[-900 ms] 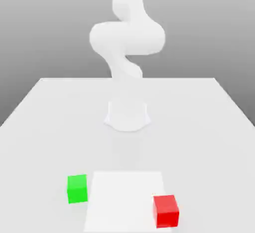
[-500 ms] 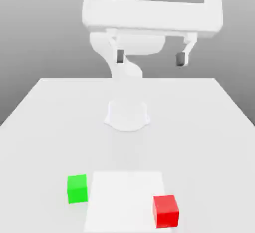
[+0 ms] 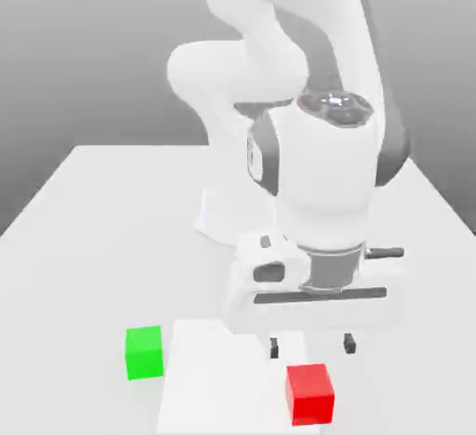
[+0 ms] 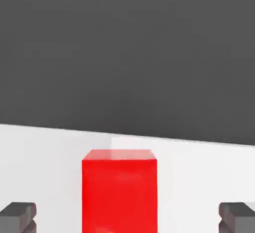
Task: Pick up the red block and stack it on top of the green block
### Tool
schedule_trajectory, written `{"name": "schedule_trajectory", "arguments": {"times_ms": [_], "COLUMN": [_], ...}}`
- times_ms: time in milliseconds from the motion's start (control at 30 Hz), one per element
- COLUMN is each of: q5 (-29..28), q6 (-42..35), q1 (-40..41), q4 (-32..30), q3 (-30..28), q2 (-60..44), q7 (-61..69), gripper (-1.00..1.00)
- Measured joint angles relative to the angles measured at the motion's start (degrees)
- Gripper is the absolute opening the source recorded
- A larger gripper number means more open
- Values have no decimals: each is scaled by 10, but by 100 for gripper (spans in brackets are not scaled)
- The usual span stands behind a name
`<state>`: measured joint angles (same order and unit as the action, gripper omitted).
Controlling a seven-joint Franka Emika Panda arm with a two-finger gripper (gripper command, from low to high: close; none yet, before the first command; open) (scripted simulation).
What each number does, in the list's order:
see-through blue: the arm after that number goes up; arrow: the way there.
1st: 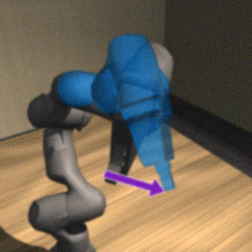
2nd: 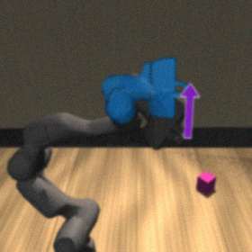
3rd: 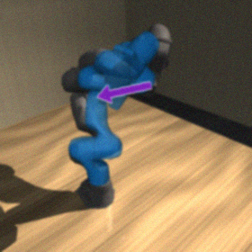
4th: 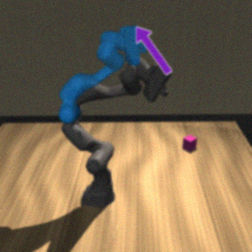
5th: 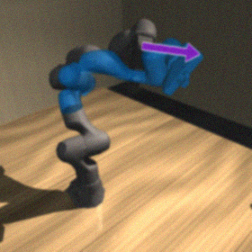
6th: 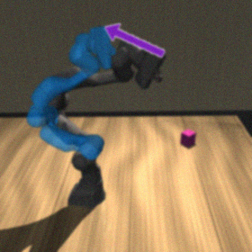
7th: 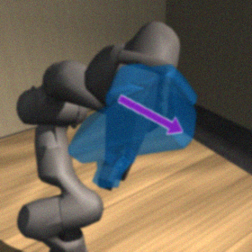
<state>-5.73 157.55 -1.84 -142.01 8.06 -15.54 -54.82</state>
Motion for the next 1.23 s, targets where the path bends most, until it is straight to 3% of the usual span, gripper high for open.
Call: {"name": "schedule_trajectory", "arguments": {"times_ms": [67, 100, 333, 500, 633, 733, 933, 967, 1233], "q5": [-13, -18, -19, 15, 33, 46, 63, 65, 64], "q6": [34, 47, 48, -24, -42, -52, 41, 55, 43], "q1": [-10, -14, -14, 1, 69, 173, 192, 193, 191], "q4": [6, 8, 9, -8, -64, -119, -135, -134, -135], "q3": [-12, -17, -17, -1, -56, -106, -99, -98, -100], "q2": [-42, -57, -59, 30, 104, 171, 93, 79, 92], "q7": [-9, -13, -14, 12, 46, 80, 101, 102, 102], "gripper": [0, -100, -100, -100, -100, -100, -100, 100, 100]}}
